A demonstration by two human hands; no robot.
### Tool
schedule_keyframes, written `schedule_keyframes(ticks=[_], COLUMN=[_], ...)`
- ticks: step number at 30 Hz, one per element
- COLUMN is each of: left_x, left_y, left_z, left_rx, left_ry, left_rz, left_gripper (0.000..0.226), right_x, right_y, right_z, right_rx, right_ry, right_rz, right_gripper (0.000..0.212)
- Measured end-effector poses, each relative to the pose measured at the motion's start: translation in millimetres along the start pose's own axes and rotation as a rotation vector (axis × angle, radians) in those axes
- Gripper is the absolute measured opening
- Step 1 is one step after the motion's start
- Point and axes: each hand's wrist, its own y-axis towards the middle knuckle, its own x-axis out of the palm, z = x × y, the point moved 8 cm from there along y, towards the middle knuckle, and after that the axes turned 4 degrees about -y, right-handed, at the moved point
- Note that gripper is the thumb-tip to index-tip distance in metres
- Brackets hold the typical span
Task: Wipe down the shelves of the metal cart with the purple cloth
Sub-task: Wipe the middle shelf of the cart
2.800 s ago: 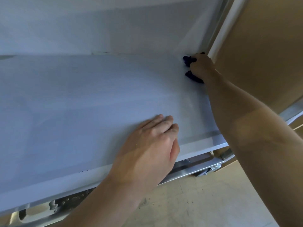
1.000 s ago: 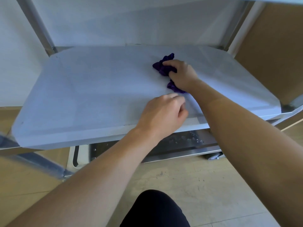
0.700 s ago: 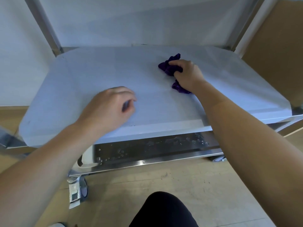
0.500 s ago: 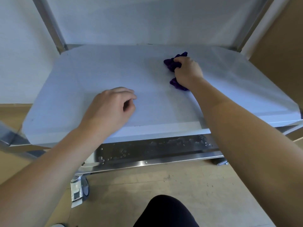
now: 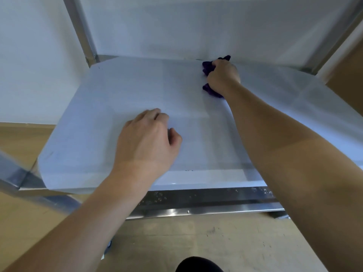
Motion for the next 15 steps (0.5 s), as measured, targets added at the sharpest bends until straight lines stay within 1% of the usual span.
schedule_keyframes(ticks=[3,10,15], left_x=[0.7,0.5,-2.5], left_y=[1.3,3.1,2.6], left_z=[1.0,-0.1,0.7], left_rx=[0.019,0.039,0.048], left_ry=[0.027,0.038,0.038], left_rz=[-0.005,0.013,0.027], left_gripper=[0.032,0.029,0.014], right_x=[15.1,66.5,97.8], right_y=[7.5,9.0,-1.1], right_z=[-13.4,-59.2,-91.3], right_rx=[-0.038,-0.193,-0.373], right_ry=[-0.019,-0.166,-0.313], right_rz=[-0.036,-0.179,-0.207], right_gripper=[0.038,0.046,0.045])
